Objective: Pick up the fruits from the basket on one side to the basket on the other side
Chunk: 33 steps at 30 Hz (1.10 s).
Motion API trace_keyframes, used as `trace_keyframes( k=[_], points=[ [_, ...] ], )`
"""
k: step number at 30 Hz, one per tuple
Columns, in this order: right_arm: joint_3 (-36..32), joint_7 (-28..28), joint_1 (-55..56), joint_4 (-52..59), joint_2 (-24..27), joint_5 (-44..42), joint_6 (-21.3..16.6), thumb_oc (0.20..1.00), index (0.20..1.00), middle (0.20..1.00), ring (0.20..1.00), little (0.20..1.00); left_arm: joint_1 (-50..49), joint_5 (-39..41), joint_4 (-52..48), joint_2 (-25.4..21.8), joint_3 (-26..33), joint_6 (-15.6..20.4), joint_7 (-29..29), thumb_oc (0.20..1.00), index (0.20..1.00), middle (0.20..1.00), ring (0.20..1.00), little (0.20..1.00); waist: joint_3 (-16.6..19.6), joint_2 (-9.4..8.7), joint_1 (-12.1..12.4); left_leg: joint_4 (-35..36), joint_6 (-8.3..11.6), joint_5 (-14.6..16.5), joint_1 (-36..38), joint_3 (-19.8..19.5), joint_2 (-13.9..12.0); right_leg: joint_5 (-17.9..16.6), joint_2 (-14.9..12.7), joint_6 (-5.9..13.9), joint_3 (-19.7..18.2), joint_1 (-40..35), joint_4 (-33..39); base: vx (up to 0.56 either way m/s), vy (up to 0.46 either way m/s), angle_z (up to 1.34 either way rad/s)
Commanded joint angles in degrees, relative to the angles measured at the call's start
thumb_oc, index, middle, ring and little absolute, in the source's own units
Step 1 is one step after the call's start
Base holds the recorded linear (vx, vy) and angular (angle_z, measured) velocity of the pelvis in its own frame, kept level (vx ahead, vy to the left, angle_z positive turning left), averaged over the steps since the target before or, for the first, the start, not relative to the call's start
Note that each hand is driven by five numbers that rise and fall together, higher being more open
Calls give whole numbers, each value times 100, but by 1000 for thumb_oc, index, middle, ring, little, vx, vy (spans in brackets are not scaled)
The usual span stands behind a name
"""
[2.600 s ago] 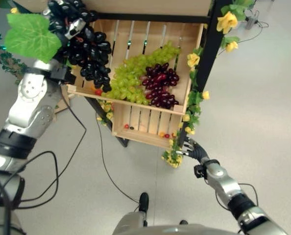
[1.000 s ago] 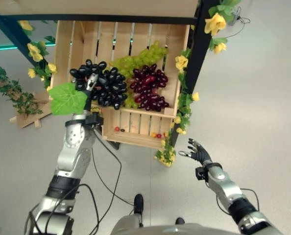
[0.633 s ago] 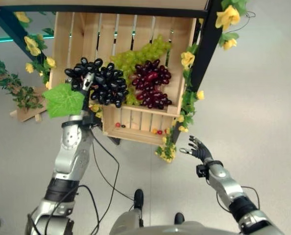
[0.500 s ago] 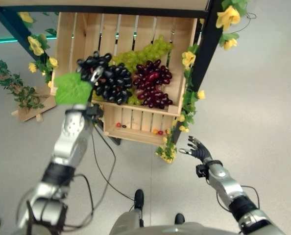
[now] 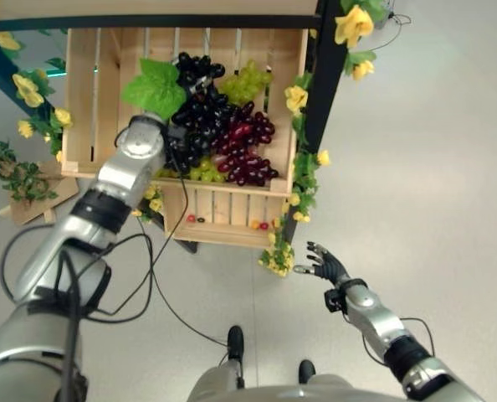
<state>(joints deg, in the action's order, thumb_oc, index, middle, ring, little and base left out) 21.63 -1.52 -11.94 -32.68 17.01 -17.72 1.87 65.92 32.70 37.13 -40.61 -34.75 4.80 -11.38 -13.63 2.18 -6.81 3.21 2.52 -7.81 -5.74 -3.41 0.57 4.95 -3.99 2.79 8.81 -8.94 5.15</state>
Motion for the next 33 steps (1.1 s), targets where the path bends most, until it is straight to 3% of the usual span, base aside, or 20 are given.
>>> trace_keyframes(
  k=[1,2,6,12,16,17,18,19,20,22,33],
  points=[
    [-56,-86,-241,216,146,-323,-364,1000,1000,1000,1000,1000,1170,-1501,301,-209,-44,95,-378,1000,1000,1000,1000,1000,128,3,18,-1273,591,1577,120,35,-503,600,-452,451,79,374,-591,0,0,0],
    [-57,-86,-242,215,146,-323,-365,1000,1000,1000,1000,1000,1171,-1501,301,-208,-45,95,-378,1000,1000,1000,1000,1000,127,2,19,-1273,591,1577,121,36,-503,601,-452,451,78,374,-591,0,0,0],
    [-163,-267,-420,340,255,-394,-618,1000,1000,1000,1000,1000,1032,-4030,-1076,-666,-89,-211,-1505,1000,1000,1000,1000,1000,15,-44,98,-1323,601,1584,17,12,-527,616,-438,441,89,460,-639,-44,-17,-1],
    [-250,-264,-375,453,326,-367,-618,1000,1000,1000,1000,1000,259,-4495,-1644,-984,574,-240,-1550,1000,1000,1000,1000,1000,-20,-50,142,-1332,601,1593,17,29,-549,627,-425,416,65,447,-626,-8,-4,0],
    [-264,-232,-366,423,271,-330,-592,1000,1000,1000,1000,1000,-255,-4089,-1807,-986,1066,-20,-1584,1000,1000,1000,1000,1000,-35,-73,188,-1333,602,1593,18,11,-541,632,-421,397,68,427,-615,0,0,0],
    [-274,-221,-363,440,270,-322,-573,1000,1000,1000,1000,1000,-525,-3589,-1897,-929,1296,163,-1454,1000,1000,1000,1000,1000,-42,-83,201,-1333,603,1588,15,9,-541,631,-422,392,65,429,-613,0,0,0],
    [-277,-191,-326,449,276,-293,-521,1000,1000,1000,1000,1000,-963,-2455,-1981,-763,1689,538,-1179,1000,1000,1000,1000,1000,-55,-78,221,-1354,607,1629,46,19,-549,659,-416,382,54,396,-613,0,0,0],
    [-263,-192,-309,431,264,-257,-496,1000,1000,1000,1000,1000,-1189,-1975,-1996,-659,1873,651,-1043,1000,1000,1000,1000,1000,-39,-71,217,-1340,604,1587,24,11,-538,627,-424,377,61,422,-606,0,0,0],
    [-291,-147,-286,379,212,-213,-434,1000,1000,1000,1000,1000,-1614,-894,-2137,-393,2139,907,-760,1000,1000,1000,1000,1000,-39,-71,228,-1331,606,1577,17,-9,-529,625,-420,364,63,421,-592,0,0,0],
    [-306,-150,-263,375,196,-182,-418,1000,1000,1000,1000,1000,-2005,-371,-2267,-142,2357,976,-620,1000,1000,1000,1000,1000,-36,-76,235,-1331,606,1580,15,-16,-526,623,-419,353,60,421,-586,0,0,0],
    [-781,-176,-26,589,142,-46,-404,1000,1000,1000,1000,1000,-4806,283,-4613,1565,3380,816,292,1000,1000,1000,1000,1000,-69,-167,389,-1394,561,1631,-42,-63,-510,650,-367,238,44,396,-519,-2,-1,1]
  ],
)
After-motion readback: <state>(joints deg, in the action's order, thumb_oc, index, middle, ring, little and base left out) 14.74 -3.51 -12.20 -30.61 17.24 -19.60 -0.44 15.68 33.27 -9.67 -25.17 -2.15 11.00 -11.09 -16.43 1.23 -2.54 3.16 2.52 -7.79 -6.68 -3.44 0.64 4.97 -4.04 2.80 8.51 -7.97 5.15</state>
